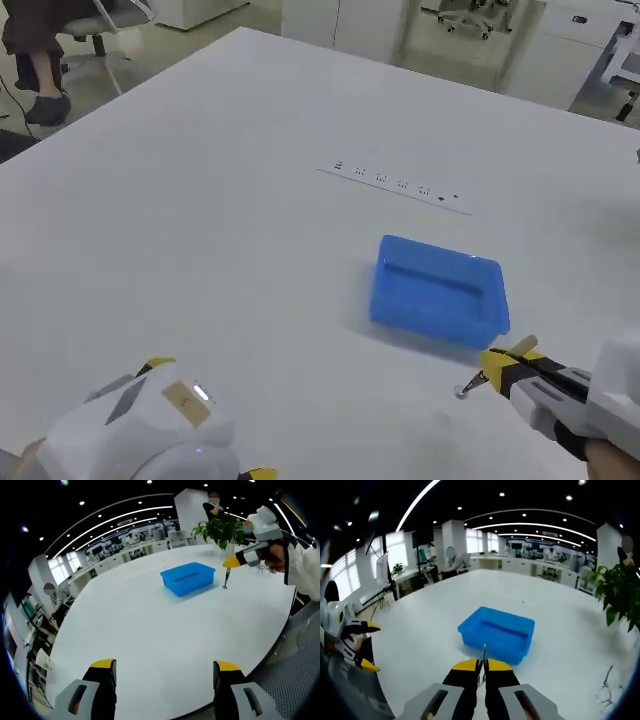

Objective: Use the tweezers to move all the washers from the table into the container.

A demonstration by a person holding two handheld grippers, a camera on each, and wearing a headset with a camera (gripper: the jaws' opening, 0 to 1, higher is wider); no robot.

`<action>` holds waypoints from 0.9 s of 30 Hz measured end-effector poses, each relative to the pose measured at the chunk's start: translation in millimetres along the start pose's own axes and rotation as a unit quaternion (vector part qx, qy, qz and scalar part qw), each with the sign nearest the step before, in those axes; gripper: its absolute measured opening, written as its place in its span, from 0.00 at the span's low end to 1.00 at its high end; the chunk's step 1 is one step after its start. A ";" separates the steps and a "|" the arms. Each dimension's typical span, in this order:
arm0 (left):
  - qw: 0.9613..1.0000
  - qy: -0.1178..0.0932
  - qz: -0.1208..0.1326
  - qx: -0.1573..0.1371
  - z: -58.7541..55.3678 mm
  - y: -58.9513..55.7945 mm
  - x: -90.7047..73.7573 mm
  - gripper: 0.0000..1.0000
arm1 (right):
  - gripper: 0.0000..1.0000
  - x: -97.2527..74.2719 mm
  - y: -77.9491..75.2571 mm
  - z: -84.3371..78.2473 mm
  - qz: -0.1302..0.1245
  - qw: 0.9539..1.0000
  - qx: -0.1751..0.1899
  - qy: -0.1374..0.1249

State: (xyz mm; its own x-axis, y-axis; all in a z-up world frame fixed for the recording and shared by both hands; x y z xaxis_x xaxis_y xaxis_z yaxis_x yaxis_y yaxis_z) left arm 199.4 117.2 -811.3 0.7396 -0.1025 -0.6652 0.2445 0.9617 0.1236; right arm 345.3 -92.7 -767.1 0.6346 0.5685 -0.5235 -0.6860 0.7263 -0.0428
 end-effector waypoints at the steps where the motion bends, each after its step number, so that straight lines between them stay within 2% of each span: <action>1: 1.000 -0.001 -0.001 0.000 0.3 -0.2 -0.4 0.81 | 0.00 -0.3 -3.0 4.4 -0.002 1.000 0.001 -0.003; 11: 1.000 -0.002 0.001 0.000 0.0 0.5 -1.7 0.81 | 0.00 3.6 -19.0 33.8 -0.014 0.999 -0.007 -0.031; 18: 1.000 0.003 -0.004 0.005 -1.7 -1.5 -1.3 0.81 | 0.00 16.5 -34.1 55.2 -0.029 0.998 -0.025 -0.049; 22: 1.000 0.006 -0.006 0.006 -2.6 -2.2 -1.0 0.81 | 0.00 24.8 -40.3 58.9 -0.035 0.998 -0.028 -0.052; 27: 1.000 0.009 -0.009 0.008 -3.6 -3.5 -0.5 0.81 | 0.00 39.2 -47.0 52.6 -0.044 0.997 -0.041 -0.039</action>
State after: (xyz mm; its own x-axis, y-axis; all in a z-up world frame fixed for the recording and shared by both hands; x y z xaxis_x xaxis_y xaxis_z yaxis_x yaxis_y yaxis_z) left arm 196.0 114.7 -814.1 0.7236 -0.1145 -0.6806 0.2677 0.9555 0.1238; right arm 421.2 -84.3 -740.8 0.7170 0.5349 -0.4469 -0.6514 0.7424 -0.1565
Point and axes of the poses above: the centre of the closed fingertips' face, and the gripper's own axes: x roughly forward along the fingers, y roughly to its left, z roughly out of its top, the point moved 1 cm from there along -x, roughly backward along the fingers, and after that the axes turned 5 degrees about -x, right-handed, at the moved point
